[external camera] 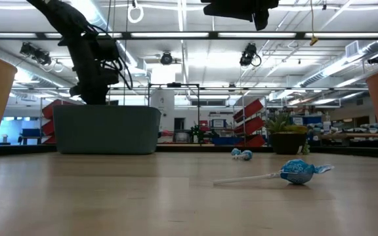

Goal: Sort candy
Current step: Put the blue candy into the blue bin

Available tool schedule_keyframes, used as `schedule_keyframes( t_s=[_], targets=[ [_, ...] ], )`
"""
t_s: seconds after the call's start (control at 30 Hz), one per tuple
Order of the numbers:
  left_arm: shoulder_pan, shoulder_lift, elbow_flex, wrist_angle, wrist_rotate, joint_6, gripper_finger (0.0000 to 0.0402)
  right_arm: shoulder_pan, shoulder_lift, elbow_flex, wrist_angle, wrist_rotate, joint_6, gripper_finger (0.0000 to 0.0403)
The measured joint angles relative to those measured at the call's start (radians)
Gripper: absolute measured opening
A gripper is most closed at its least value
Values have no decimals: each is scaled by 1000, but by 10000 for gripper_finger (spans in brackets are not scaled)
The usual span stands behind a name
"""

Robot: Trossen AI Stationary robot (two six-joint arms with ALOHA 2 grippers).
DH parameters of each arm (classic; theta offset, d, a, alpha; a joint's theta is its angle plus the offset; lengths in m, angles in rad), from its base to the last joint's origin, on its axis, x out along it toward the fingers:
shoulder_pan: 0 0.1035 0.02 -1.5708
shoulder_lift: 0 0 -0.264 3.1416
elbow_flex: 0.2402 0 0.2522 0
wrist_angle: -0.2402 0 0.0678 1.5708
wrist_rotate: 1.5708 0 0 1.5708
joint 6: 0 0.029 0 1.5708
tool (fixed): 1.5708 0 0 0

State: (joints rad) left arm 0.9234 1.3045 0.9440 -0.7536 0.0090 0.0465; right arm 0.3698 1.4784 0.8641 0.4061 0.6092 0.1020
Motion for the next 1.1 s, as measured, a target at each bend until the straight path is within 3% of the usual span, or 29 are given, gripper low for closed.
schedule_keyframes(
  t_s=[0.8,1.1],
  targets=[
    [0,0,0,-2,38,2,105,0,0,0,0,0,0,137],
    [0,0,0,-12,37,4,142,0,0,0,0,0,0,137]
  ],
)
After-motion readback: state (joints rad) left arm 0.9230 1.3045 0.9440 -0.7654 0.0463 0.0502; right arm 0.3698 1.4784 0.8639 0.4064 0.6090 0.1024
